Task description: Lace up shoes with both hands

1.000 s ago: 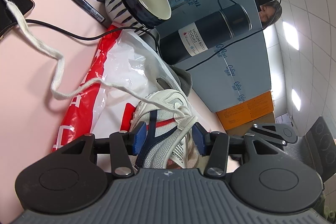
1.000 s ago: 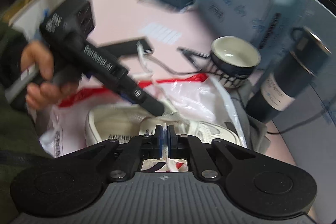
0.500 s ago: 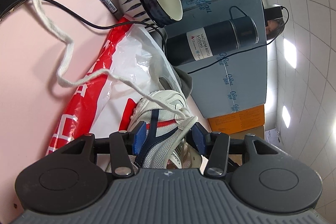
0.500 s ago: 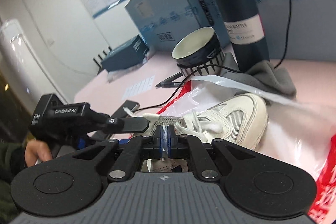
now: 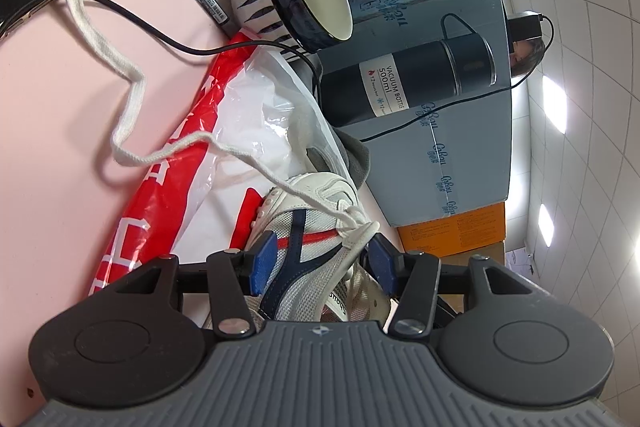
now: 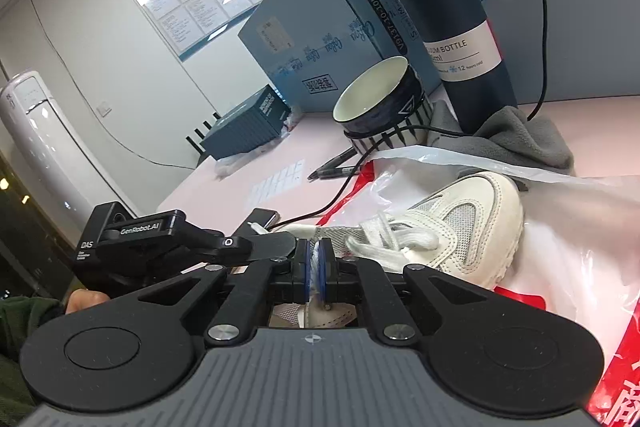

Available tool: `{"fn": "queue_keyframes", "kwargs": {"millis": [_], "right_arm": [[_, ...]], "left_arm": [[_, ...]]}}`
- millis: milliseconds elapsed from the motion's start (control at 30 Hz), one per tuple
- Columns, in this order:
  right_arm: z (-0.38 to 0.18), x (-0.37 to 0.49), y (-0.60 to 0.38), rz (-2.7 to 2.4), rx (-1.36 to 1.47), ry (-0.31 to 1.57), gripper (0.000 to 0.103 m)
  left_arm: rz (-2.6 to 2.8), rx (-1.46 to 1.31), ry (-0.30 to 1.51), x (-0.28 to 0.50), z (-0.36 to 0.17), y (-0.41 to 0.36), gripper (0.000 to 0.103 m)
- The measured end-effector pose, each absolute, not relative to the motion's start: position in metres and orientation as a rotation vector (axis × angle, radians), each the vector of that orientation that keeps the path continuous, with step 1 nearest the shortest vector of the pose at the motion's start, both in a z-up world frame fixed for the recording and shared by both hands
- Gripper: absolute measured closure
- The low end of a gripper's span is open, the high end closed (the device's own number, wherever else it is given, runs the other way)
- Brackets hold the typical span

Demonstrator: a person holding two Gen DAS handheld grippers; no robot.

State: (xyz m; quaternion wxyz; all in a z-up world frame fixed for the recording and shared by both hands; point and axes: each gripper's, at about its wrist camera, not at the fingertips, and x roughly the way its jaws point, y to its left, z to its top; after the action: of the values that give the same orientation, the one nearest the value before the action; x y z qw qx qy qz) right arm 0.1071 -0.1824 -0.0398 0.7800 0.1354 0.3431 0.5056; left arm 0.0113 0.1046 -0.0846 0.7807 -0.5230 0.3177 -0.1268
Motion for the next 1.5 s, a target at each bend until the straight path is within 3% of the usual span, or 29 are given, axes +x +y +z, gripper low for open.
{"fn": "queue_keyframes", "kwargs": {"millis": [667, 833, 867, 900, 967, 1033, 1167, 1500], "right_arm": [[-0.038, 0.109, -0.173, 1.080, 0.282, 0.744, 0.096], [-0.024, 0.102, -0.173, 1.062, 0.133, 0.720, 0.084], [-0.020, 0.100, -0.174, 1.065, 0.103, 0.709, 0.076], [-0.017, 0.098, -0.175, 1.073, 0.077, 0.695, 0.061], [-0.009, 0.093, -0.177, 1.089, 0.024, 0.668, 0.057], [-0.006, 0.091, -0.175, 1.095, -0.021, 0.665, 0.059], [-0.006, 0.090, -0.168, 1.082, -0.096, 0.687, 0.095], [-0.009, 0.094, -0.155, 1.078, -0.062, 0.671, 0.099]], "left_arm": [[-0.270, -1.131, 0.692, 0.010, -0.086, 0.104, 0.052], [-0.262, -1.128, 0.699, 0.010, -0.087, 0.104, 0.047], [-0.261, -1.128, 0.699, 0.010, -0.087, 0.104, 0.047], [-0.261, -1.128, 0.700, 0.010, -0.087, 0.104, 0.046], [-0.261, -1.126, 0.701, 0.010, -0.087, 0.104, 0.046], [-0.261, -1.127, 0.701, 0.010, -0.087, 0.104, 0.046], [-0.262, -1.128, 0.702, 0.011, -0.087, 0.104, 0.046], [-0.266, -1.126, 0.706, 0.010, -0.085, 0.105, 0.046]]}}
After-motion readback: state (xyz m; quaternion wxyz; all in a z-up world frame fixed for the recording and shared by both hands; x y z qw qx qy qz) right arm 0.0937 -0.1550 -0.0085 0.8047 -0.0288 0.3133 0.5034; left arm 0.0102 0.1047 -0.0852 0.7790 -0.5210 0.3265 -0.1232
